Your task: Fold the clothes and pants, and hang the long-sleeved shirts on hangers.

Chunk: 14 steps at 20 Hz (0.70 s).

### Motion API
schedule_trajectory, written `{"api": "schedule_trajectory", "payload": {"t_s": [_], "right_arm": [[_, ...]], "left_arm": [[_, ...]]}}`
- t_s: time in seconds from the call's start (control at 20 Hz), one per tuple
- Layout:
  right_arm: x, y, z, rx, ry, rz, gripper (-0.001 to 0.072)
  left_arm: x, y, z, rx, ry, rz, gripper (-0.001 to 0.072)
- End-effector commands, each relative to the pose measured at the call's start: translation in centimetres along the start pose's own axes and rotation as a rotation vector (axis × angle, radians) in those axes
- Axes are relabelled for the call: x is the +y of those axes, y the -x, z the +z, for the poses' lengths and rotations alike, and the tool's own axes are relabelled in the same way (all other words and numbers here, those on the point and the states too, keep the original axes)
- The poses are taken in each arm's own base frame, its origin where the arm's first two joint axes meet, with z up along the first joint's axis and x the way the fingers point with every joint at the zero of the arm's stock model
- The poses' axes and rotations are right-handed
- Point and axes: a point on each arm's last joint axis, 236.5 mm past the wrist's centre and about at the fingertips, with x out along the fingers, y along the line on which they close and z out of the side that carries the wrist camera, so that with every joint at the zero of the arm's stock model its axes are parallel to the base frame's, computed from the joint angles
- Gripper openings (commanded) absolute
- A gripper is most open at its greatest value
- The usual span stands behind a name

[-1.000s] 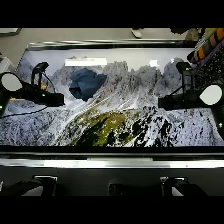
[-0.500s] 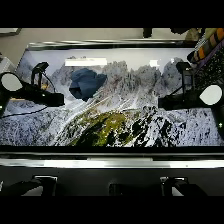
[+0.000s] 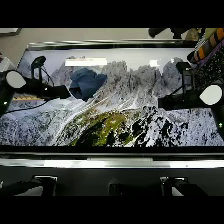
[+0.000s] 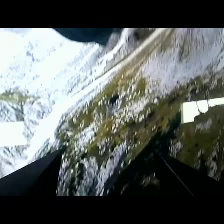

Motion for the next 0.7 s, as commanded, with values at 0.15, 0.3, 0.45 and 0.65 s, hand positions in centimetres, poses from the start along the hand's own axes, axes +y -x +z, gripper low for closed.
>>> {"api": "schedule_trajectory", "payload": {"t_s": [0.15,0.3,0.45,0.65], "right_arm": [[0.0,0.0,0.0,0.001,0.0,0.001,0.0183],[0.0,0.0,0.0,0.0,-0.013,0.001,0.0191],[0.1,0.0,-0.1,0.006,-0.02,0.002,0.0191],[0.1,0.0,-0.2,0.009,-0.073,0.002,0.0191]], "left_arm": [[0.1,-13.0,6.8,0.001,0.018,0.015,0.072],[2.7,-19.0,7.3,0.041,0.041,0.089,0.072],[4.2,-22.2,5.7,0.106,0.069,0.121,0.072],[2.5,-21.7,3.2,0.215,0.016,0.074,0.0012]]}}
